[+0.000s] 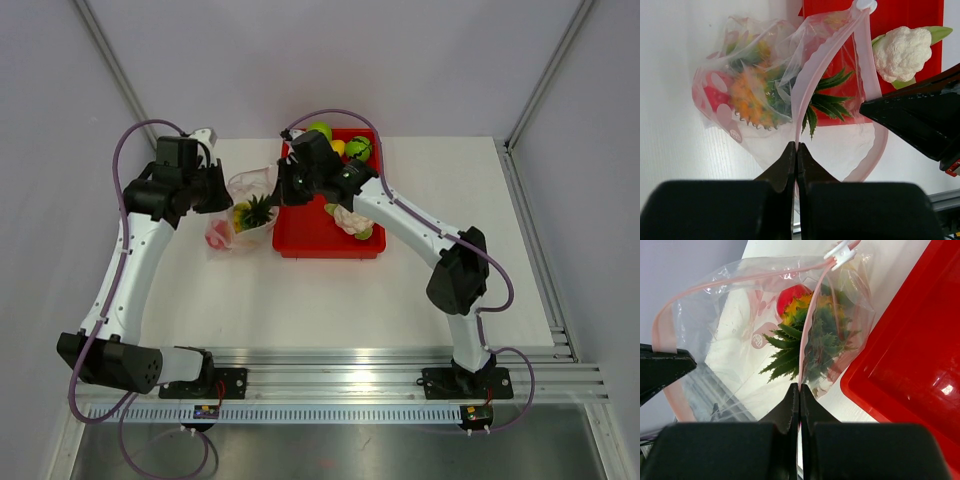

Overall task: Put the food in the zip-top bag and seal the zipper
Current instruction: Adjust the zipper food storage bag at the center of the board.

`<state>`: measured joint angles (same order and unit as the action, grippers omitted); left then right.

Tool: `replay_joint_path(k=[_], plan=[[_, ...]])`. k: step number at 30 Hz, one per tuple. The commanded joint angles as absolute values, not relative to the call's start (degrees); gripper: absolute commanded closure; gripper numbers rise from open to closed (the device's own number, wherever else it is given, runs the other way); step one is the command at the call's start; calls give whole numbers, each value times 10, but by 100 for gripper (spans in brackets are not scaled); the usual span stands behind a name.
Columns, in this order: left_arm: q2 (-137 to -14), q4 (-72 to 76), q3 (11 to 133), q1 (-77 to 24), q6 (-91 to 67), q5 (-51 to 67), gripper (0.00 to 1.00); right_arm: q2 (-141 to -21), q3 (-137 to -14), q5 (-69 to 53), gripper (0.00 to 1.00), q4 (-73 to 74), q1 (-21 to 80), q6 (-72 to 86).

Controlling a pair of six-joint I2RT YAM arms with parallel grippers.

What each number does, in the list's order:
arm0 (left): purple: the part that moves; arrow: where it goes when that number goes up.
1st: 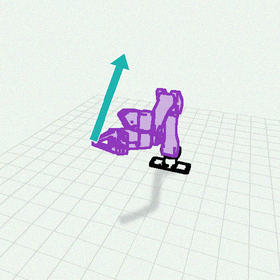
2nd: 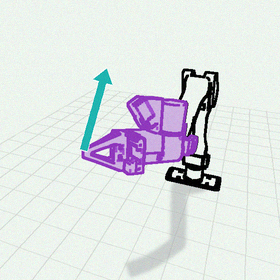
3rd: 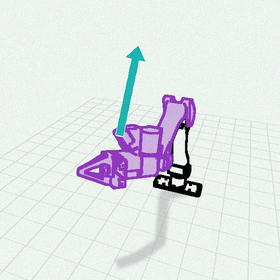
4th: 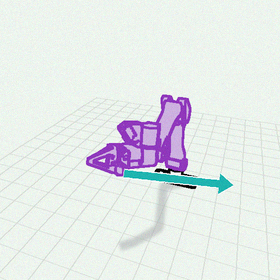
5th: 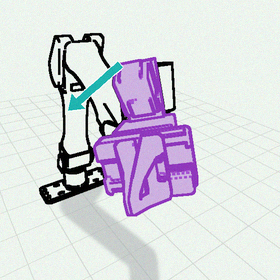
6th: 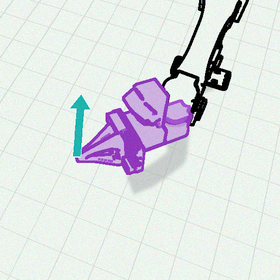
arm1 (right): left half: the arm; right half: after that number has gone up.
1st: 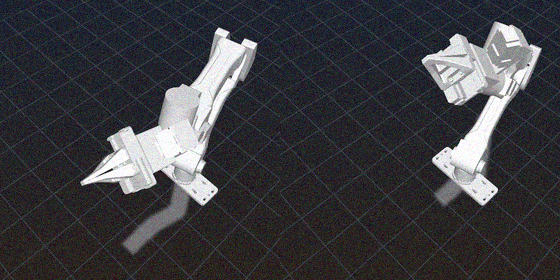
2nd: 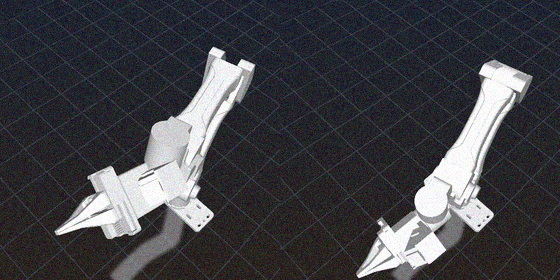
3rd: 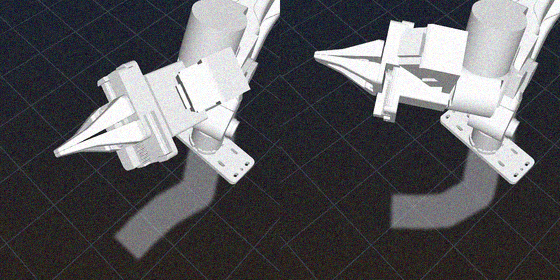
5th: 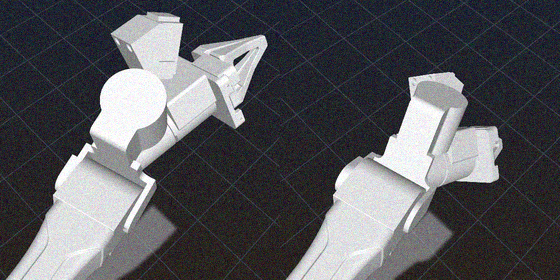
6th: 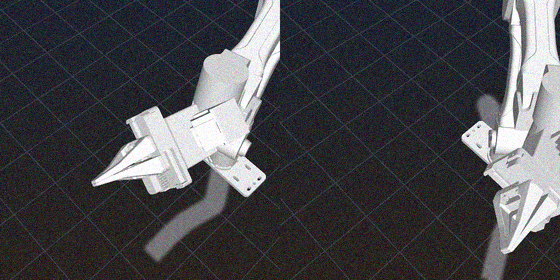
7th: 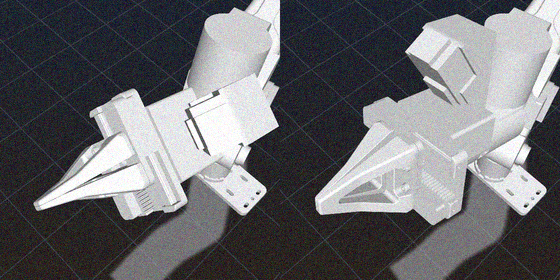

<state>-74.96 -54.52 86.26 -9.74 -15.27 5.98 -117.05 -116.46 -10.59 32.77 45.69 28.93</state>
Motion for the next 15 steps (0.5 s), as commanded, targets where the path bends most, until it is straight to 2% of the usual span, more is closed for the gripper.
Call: replay_joint_path(k=[1, 8, 15], plan=[[-744, -541, 907, -95, -156, 71, 100, -1125, -1163, -100, 100, 311, 459, 290], [-711, -535, 960, -94, -164, 42, 100, -1129, -1123, -46, 100, 324, 457, 277], [-750, -541, 914, -94, -154, 32, 100, -1129, -1094, -56, 100, 301, 456, 289]])
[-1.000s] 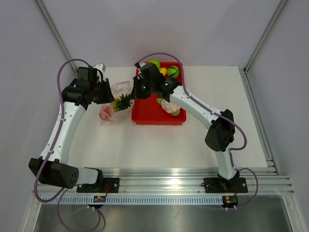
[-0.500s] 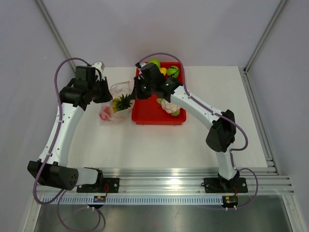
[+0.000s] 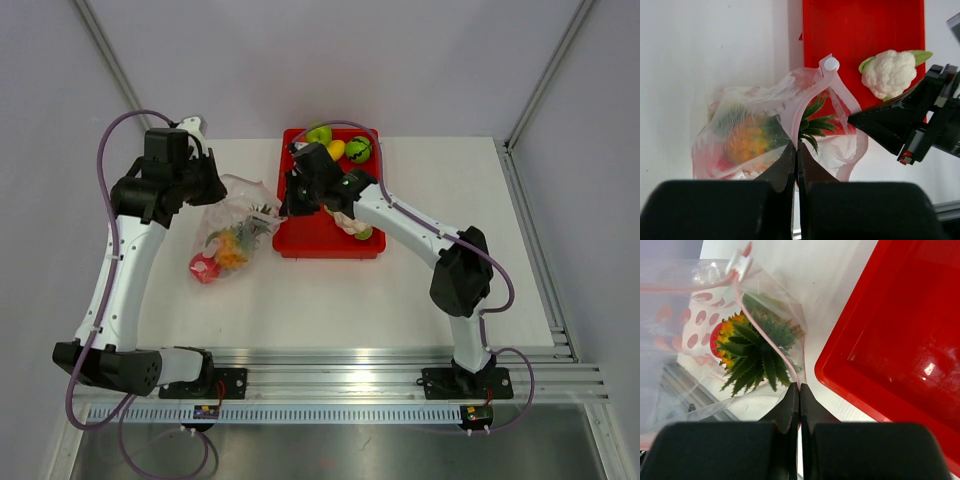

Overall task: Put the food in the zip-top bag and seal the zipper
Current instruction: Adjust the zipper food storage bag at the center of the board.

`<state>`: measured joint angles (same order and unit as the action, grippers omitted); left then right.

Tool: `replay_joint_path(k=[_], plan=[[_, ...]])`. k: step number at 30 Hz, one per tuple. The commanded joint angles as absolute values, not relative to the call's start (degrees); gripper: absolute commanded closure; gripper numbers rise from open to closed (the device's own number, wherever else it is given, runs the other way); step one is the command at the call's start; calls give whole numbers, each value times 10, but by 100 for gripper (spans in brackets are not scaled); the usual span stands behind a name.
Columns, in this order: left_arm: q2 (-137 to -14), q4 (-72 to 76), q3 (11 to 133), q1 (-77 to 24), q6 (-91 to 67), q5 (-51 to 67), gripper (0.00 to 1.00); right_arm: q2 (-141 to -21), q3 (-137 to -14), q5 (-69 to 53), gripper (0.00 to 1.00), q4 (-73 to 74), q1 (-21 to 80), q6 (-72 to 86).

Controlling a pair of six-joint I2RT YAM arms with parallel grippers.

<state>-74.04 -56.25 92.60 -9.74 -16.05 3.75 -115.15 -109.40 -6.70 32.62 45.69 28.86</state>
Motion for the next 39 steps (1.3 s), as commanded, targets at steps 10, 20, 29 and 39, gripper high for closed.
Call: replay_joint_path(k=[10, 20, 29, 39], plan=[[-779, -553, 1003, -94, -148, 15, 100, -1124, -1146, -59, 100, 282, 450, 280], [-832, -528, 1039, -86, -149, 46, 100, -1150, -1157, -52, 100, 258, 431, 295], [-829, -497, 948, -86, -156, 63, 100, -1137, -1126, -69, 71, 276, 400, 294], [-827, -502, 969, -86, -165, 76, 100, -1029, -1072, -4, 31, 296, 391, 237]])
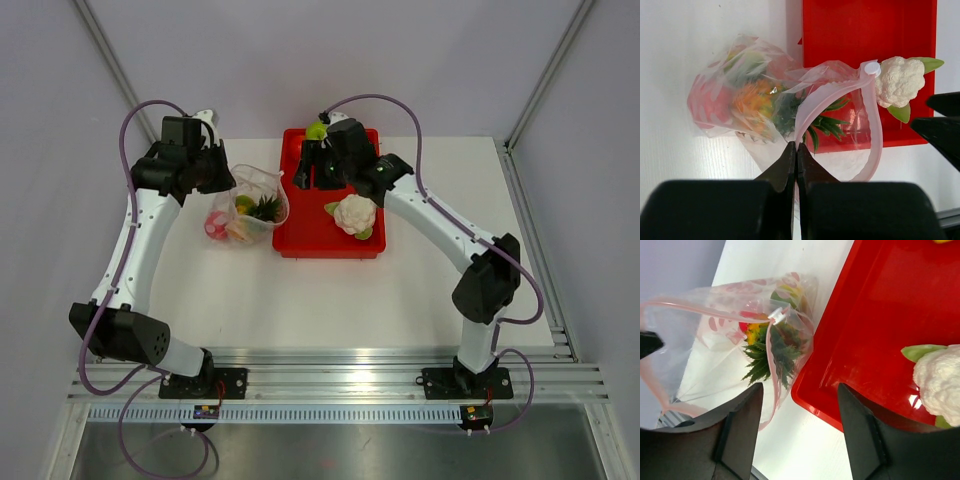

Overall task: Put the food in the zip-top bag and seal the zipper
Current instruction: Adjust the zipper food storage bag at the center of the board.

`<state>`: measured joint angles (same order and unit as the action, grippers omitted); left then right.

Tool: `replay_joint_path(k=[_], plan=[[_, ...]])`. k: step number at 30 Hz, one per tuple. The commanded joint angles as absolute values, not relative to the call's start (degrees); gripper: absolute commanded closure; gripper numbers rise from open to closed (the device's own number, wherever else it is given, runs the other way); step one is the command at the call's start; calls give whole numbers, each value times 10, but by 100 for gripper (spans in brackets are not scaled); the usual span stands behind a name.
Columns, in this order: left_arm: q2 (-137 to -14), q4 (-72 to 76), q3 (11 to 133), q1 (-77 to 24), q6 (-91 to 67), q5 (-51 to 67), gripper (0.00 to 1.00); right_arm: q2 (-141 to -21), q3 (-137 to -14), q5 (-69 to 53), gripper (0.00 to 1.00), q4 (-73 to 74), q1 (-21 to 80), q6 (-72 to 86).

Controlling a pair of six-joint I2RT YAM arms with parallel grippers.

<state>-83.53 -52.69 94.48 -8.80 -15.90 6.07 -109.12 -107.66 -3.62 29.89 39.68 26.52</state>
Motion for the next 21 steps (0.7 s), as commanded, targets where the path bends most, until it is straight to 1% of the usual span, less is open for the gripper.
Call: replay_joint_path(k=[1, 4, 9, 12, 15, 21], plan=[[-826, -502, 972, -86, -165, 78, 100, -1026, -1063, 16, 30, 301, 388, 231], [-825, -504, 976, -86, -164, 79, 100, -1026, -1056, 26, 27, 315, 365, 232], [-825, -505, 977, -86, -166, 83, 100, -1074, -1088, 82, 23, 325, 339, 231], [-826, -508, 980, -86, -165, 80, 100, -1124, -1153, 105, 21, 334, 324, 225], [-828, -512, 985, -86, -163, 76, 100, -1179, -1212, 141, 14, 328, 316, 218], [-833, -519, 995, -86, -163, 73, 100, -1278, -1317, 154, 9, 294, 295, 194]])
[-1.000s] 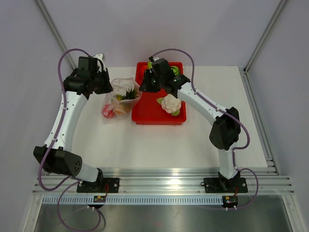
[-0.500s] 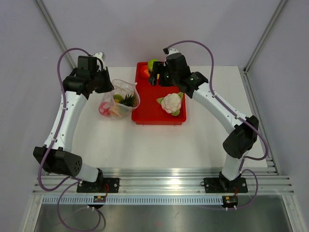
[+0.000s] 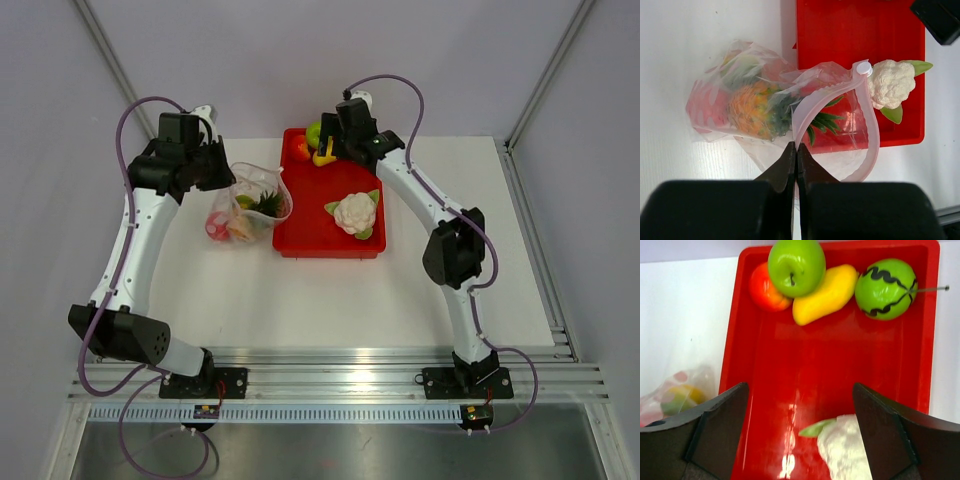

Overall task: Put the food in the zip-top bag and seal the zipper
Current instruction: Adjust the zipper food storage bag at the center of the board, then pick up the fake fruit from the bin.

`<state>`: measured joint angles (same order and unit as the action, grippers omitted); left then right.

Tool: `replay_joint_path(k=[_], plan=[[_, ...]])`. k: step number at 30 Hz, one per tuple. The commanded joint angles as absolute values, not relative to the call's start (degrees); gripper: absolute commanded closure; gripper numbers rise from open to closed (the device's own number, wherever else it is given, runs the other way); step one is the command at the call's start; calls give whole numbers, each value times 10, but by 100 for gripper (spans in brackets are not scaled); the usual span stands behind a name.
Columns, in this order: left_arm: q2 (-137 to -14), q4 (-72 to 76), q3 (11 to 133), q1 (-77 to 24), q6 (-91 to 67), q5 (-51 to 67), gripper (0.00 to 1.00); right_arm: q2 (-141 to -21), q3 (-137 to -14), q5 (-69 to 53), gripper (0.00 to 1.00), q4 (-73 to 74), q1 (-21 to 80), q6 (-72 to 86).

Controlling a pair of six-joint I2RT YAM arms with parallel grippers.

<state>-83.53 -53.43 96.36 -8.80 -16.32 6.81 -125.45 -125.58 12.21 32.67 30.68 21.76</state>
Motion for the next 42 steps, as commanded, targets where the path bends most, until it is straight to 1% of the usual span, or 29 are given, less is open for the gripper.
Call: replay_joint_path(k=[1, 5, 9, 11, 15, 18, 27, 33, 42], plan=[[-835, -519, 998, -86, -163, 71, 100, -1290, -1331, 151, 8, 291, 292, 192], [-838, -522, 1000, -86, -160, 68, 100, -1370, -1425, 136, 6, 285, 272, 187], [-844, -517, 998, -86, -163, 74, 100, -1407, -1431, 113, 1, 195, 263, 184], [-850, -515, 996, -86, -163, 76, 100, -1431, -1440, 100, 0, 166, 259, 183], [-857, -503, 981, -86, -168, 90, 100, -1489, -1515, 65, 1, 135, 253, 192], [-857, -489, 962, -86, -170, 90, 100, -1513, -1519, 46, 0, 89, 250, 204], [-861, -481, 952, -86, -157, 77, 100, -1568, -1545, 13, 0, 14, 238, 238], [-860, -481, 947, -86, -153, 74, 100, -1590, -1557, 6, 1, -4, 236, 251], [-858, -481, 940, -86, -150, 73, 100, -1623, -1575, 2, 1, -50, 233, 312]])
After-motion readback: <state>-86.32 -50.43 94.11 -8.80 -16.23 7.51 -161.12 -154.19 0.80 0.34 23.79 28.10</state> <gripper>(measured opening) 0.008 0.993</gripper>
